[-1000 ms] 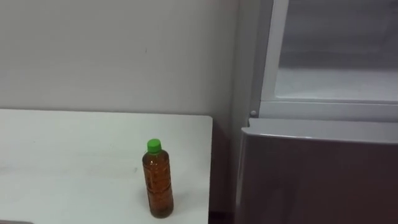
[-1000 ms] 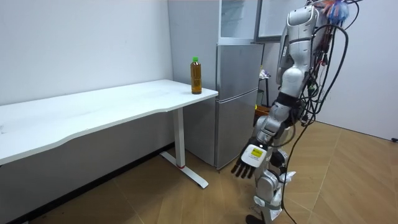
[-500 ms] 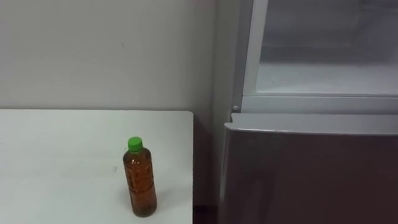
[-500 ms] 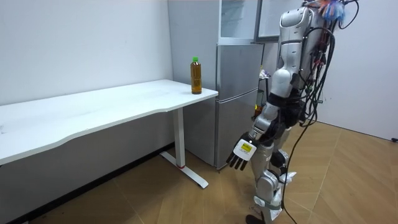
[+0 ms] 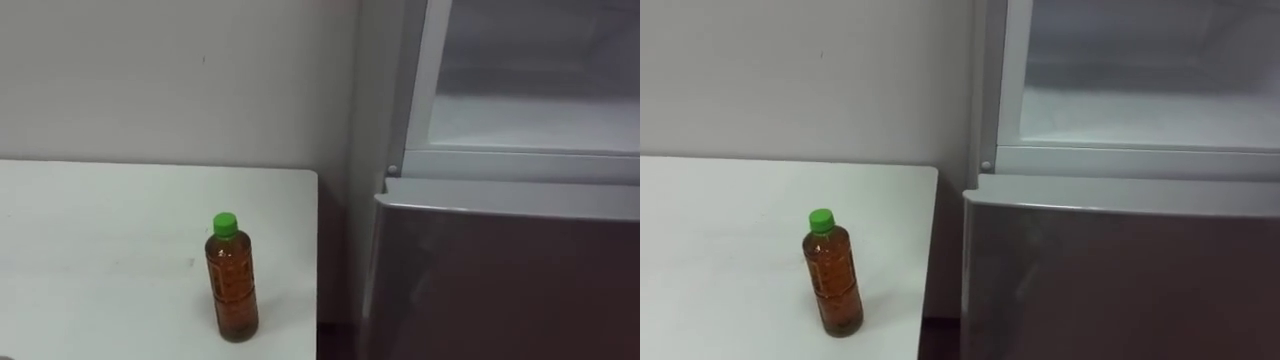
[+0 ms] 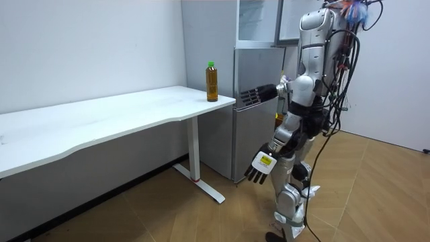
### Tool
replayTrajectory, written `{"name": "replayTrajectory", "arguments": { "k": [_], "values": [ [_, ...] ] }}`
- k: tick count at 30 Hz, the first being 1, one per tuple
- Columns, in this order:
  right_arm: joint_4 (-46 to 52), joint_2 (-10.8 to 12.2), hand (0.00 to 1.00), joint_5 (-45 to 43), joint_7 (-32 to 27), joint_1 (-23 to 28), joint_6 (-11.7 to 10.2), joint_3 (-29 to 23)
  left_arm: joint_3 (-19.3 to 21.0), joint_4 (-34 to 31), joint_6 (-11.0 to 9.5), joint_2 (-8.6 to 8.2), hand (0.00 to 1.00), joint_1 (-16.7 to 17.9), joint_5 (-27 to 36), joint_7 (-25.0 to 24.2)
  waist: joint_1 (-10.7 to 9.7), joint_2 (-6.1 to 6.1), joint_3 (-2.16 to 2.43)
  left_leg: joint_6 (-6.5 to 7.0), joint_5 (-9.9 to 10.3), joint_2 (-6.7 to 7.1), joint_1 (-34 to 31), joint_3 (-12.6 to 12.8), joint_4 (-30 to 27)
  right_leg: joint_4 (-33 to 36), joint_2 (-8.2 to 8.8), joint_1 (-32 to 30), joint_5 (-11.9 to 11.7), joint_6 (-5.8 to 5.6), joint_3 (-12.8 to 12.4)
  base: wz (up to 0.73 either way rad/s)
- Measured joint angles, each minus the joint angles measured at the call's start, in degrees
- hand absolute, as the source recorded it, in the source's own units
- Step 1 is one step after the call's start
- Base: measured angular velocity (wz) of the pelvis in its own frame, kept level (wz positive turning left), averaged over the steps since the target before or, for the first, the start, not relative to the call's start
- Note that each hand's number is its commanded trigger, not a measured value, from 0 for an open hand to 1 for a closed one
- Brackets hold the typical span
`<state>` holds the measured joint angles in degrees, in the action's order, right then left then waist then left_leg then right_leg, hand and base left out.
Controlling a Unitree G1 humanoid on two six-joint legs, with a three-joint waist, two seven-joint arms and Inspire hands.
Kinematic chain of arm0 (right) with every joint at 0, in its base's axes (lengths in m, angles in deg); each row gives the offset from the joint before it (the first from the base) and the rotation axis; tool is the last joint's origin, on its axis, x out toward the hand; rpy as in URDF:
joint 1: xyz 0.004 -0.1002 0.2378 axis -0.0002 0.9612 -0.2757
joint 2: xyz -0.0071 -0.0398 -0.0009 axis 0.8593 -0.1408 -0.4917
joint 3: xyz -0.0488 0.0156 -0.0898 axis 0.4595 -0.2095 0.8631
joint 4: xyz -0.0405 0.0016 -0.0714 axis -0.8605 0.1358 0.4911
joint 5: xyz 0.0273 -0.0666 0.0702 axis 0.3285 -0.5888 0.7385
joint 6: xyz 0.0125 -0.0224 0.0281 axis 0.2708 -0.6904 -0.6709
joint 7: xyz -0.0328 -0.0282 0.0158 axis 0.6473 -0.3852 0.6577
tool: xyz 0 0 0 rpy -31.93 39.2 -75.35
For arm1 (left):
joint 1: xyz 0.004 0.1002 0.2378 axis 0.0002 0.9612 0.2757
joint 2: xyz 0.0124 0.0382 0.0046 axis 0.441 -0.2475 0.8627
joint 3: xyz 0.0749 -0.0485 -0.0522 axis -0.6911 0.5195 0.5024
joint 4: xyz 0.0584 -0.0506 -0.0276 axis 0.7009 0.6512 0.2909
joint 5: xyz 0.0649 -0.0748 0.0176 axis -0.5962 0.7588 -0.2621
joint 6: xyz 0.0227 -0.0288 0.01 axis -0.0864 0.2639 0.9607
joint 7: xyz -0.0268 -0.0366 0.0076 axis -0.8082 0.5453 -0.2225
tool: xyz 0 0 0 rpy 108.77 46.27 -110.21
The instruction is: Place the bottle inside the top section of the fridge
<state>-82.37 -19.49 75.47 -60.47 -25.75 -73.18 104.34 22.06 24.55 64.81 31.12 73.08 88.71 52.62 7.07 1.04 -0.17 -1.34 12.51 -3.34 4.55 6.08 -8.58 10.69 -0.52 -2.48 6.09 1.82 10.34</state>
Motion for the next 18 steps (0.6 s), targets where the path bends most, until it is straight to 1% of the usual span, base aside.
{"name": "replayTrajectory", "arguments": {
  "k": [2, 3, 5, 8, 12, 13, 17, 18],
  "values": [
    [3.51, -0.05, 0.0, 0.34, 0.45, -0.18, 0.12, -0.07, 0.07, 0.06, -0.04, 0.01, 0.0, -0.05, 0.09, -0.18, 0.61, 0.1, 0.06, 0.0, 0.0, 0.0, 0.18, 0.04, 0.0, 0.07, 0.0, 0.1, -0.01, 0.01, -0.01, 0.0],
    [6.13, -0.07, 0.0, 0.51, 0.49, -0.42, 0.12, -0.13, 0.05, 0.06, -0.1, 0.01, 0.0, 0.0, 0.13, -0.18, 0.75, 0.02, 0.02, 0.01, -0.01, 0.0, 0.29, 0.06, -0.03, 0.03, -0.01, 0.2, -0.02, 0.01, -0.08, 0.0],
    [9.59, 0.01, 0.0, 2.56, 1.2, -1.74, 0.12, -0.14, 0.01, 0.06, -0.11, -0.08, 0.0, 0.07, 0.18, -0.17, 0.81, -0.05, -0.03, 0.02, -0.02, -0.01, 0.71, 0.18, 0.01, -0.05, -0.01, 0.5, -0.06, 0.02, -0.29, 0.0],
    [13.79, 0.25, 0.0, 2.74, 1.62, -2.47, 0.42, -0.26, 0.08, 0.02, -0.12, -0.08, 0.0, 0.17, 0.11, -0.15, 0.98, 0.07, -0.11, 0.02, -0.02, -0.02, 0.93, 0.19, 0.64, -0.07, -0.1, 0.76, -0.02, -0.04, -0.78, 0.0],
    [18.08, 0.53, 0.0, 2.77, 2.61, -3.92, 0.64, -0.24, 0.11, 0.05, -0.11, 0.13, 0.0, 0.31, 0.56, -0.26, 1.18, 0.44, -0.06, 0.14, -0.1, 0.0, 0.81, 0.21, 0.83, -0.01, -0.16, 0.45, -0.02, -0.04, -0.96, 0.0],
    [19.59, 0.33, 0.0, 2.8, 2.91, -4.12, 0.95, -0.25, 0.08, 0.05, -0.06, 0.13, 0.0, 0.39, 1.37, -0.31, 1.24, 0.56, 0.02, 0.14, -0.1, 0.01, 0.74, 0.21, 0.85, -0.01, -0.17, 0.34, -0.01, -0.04, -0.97, 0.0],
    [25.2, -0.02, 0.0, 2.48, 2.68, -5.45, 3.11, -0.26, 0.12, 0.13, 0.14, 0.22, 0.0, 0.45, 1.22, -0.29, 1.42, 0.85, 0.21, 0.15, -0.11, 0.0, 0.32, 0.32, 0.81, -0.06, -0.2, -0.17, -0.02, -0.04, -0.9, 0.0],
    [25.99, -0.05, 0.0, 2.5, 2.69, -5.89, 3.12, -0.26, 0.11, 0.09, 0.15, 0.22, 0.0, 0.46, 1.18, -0.24, 1.42, 1.04, 0.33, 0.15, -0.11, 0.0, 0.25, 0.35, 0.81, -0.03, -0.22, -0.29, -0.02, -0.04, -0.94, -0.03]
  ]
}}
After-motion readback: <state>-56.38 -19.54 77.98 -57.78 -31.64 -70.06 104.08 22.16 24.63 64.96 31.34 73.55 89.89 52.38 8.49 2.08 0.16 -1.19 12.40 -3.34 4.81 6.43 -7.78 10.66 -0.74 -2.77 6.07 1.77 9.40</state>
